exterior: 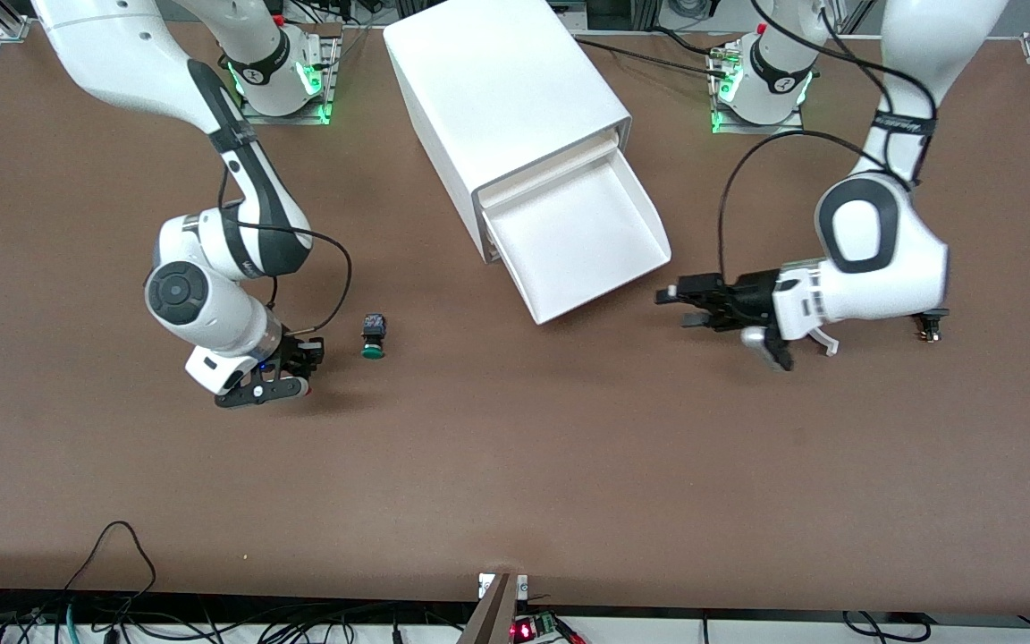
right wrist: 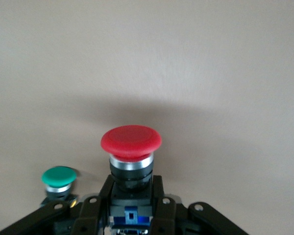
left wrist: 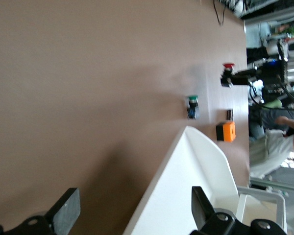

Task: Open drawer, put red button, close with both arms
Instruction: 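Carry the red button over the open drawer with the right gripper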

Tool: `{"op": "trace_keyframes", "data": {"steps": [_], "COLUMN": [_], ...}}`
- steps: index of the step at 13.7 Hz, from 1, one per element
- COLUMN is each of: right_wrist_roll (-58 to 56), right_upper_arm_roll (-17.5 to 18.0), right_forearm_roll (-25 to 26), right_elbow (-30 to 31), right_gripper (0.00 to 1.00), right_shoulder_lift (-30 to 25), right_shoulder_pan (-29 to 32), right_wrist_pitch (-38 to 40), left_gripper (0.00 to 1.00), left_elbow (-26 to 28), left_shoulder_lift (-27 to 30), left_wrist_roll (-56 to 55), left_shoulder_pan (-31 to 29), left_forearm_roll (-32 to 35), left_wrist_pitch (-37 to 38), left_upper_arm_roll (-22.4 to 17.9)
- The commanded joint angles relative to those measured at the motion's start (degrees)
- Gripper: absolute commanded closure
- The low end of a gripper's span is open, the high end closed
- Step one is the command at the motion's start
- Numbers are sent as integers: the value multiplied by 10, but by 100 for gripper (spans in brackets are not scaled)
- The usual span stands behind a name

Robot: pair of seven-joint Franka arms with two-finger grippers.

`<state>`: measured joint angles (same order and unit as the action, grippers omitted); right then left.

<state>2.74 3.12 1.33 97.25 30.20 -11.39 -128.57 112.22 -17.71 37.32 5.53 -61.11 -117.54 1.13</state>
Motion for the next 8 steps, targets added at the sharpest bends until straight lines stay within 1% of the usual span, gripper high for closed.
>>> {"op": "trace_keyframes", "data": {"steps": [1,2,3,4,6,7,8], "right_wrist_roll": [-33,-44,-54,-84,-139,-147,-166], "right_upper_arm_roll": [3,4,14,38,90,112,136], "right_forearm_roll": [4,3,0,-1,-2,-2,-2], "right_elbow": [-102,-132,-157,-162,-195,-201,-205], "right_gripper": [82,82,82,82,82,82,82], "right_shoulder_lift": [0,-1,-1,-7,-2,-2,-2], "right_shoulder_pan": [-13,-19,-23,-22,-20,-20,-20], "right_wrist_pitch": [92,106,115,111,114,115,115], "left_gripper": [0,0,0,0,0,0,0], "left_elbow": [8,9,12,7,-15,-25,-40], "left_shoulder_lift": [43,47,56,64,95,106,115], "left_wrist_roll": [-5,-2,-1,-1,-3,-5,-5], "left_shoulder_pan": [-32,-36,-36,-37,-37,-37,-37], "left_forearm_roll": [21,23,33,78,215,279,331], "left_wrist_pitch": [4,5,6,10,16,34,50], "left_upper_arm_roll": [-3,-9,-23,-34,-46,-52,-68]}}
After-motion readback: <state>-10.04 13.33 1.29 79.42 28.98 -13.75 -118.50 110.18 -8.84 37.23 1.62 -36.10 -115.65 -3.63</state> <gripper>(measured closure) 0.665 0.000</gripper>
